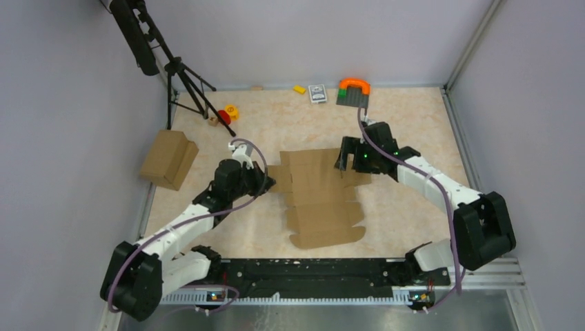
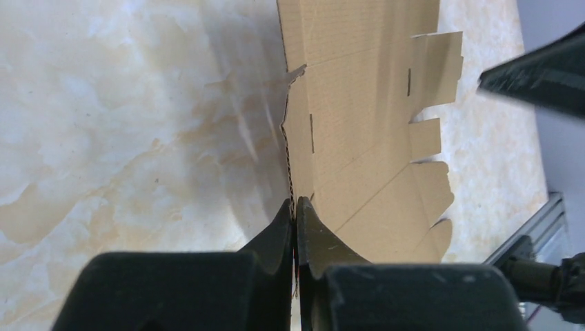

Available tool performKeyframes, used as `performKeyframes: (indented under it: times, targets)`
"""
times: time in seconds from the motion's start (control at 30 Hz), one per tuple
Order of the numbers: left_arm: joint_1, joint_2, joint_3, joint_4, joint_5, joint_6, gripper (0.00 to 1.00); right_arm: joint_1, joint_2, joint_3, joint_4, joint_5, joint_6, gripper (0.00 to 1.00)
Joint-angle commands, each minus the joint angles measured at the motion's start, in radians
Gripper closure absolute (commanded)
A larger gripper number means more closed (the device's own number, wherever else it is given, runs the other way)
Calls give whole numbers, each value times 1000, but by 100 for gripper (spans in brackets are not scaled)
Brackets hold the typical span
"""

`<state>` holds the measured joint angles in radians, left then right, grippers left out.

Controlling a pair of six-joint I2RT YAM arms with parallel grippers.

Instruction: Fold the paper box

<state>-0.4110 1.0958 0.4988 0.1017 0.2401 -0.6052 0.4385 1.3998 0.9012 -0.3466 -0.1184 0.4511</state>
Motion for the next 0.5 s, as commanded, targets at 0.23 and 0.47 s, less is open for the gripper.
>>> performKeyframes:
  times: [0.23,0.47]
  targets:
    - [-133,-305,-197,109,-224,165,100,6,-181,83,104,-38,456,5]
    - [-229,-406,-276,189,-307,257,100,91,-98,193,-75,90,795,4]
